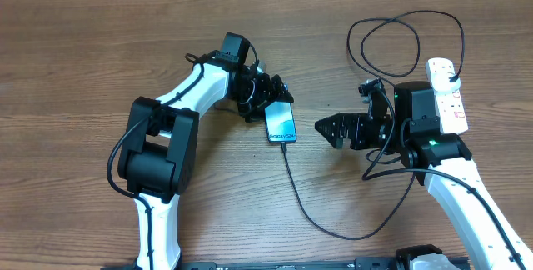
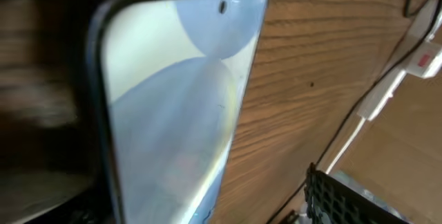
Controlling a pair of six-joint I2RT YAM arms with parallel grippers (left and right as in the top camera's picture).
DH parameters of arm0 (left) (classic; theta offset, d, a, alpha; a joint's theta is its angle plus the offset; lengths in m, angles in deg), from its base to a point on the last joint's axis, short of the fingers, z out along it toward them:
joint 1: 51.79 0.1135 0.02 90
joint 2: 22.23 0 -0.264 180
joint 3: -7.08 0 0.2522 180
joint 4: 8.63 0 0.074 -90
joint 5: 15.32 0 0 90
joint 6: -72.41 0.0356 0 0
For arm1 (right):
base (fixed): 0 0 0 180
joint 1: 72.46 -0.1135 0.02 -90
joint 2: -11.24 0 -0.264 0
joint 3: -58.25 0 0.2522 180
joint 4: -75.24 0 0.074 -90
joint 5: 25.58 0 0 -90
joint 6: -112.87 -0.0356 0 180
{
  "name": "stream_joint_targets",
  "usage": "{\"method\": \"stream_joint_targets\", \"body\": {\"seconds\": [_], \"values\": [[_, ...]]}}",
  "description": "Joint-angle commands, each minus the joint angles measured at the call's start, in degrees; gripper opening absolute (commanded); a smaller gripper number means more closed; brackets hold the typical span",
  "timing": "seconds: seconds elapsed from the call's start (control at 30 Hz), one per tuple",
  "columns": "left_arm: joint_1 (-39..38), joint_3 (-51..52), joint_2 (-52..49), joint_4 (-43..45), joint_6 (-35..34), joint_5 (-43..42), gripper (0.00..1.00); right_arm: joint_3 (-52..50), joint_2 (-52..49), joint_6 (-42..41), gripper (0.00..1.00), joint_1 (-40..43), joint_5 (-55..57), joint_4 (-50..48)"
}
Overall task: Plug charger to phone and switch on socket
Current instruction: 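Lower the phone flat onto the table with the left gripper and release, then raise the left gripper away and move the right gripper to the power strip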
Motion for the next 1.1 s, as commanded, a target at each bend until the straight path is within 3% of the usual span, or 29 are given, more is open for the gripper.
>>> {"method": "stream_joint_targets", "body": {"seconds": [0.0, 0.43, 0.7, 0.77, 0.87, 1.07], "values": [[0.94, 2.16, -5.60, -3.30, -0.39, 17.68, 0.82, 0.81, 0.92, 0.55, 1.00, 0.26, 0.37, -0.11], [0.96, -0.37, -5.51, -9.49, 0.61, 21.22, 0.83, 0.81, 0.92, 0.52, 1.00, 0.33, 0.66, 1.07], [0.87, -15.69, -1.42, -27.28, 10.78, 27.23, 0.78, 5.53, 0.92, 0.52, 1.00, 4.52, 2.19, 6.29], [0.81, -16.68, 1.92, -27.54, 11.17, 28.09, 0.82, 7.93, 0.92, 0.52, 1.00, 6.03, 3.52, 8.74], [0.81, -16.68, 9.40, -27.23, 11.74, 28.79, 1.00, 13.90, 0.92, 0.55, 1.00, 9.53, 8.20, 14.10], [0.79, -16.68, 20.87, -30.36, 14.64, 28.89, 1.00, 21.64, 0.92, 0.50, 1.00, 14.40, 21.81, 20.55]]}}
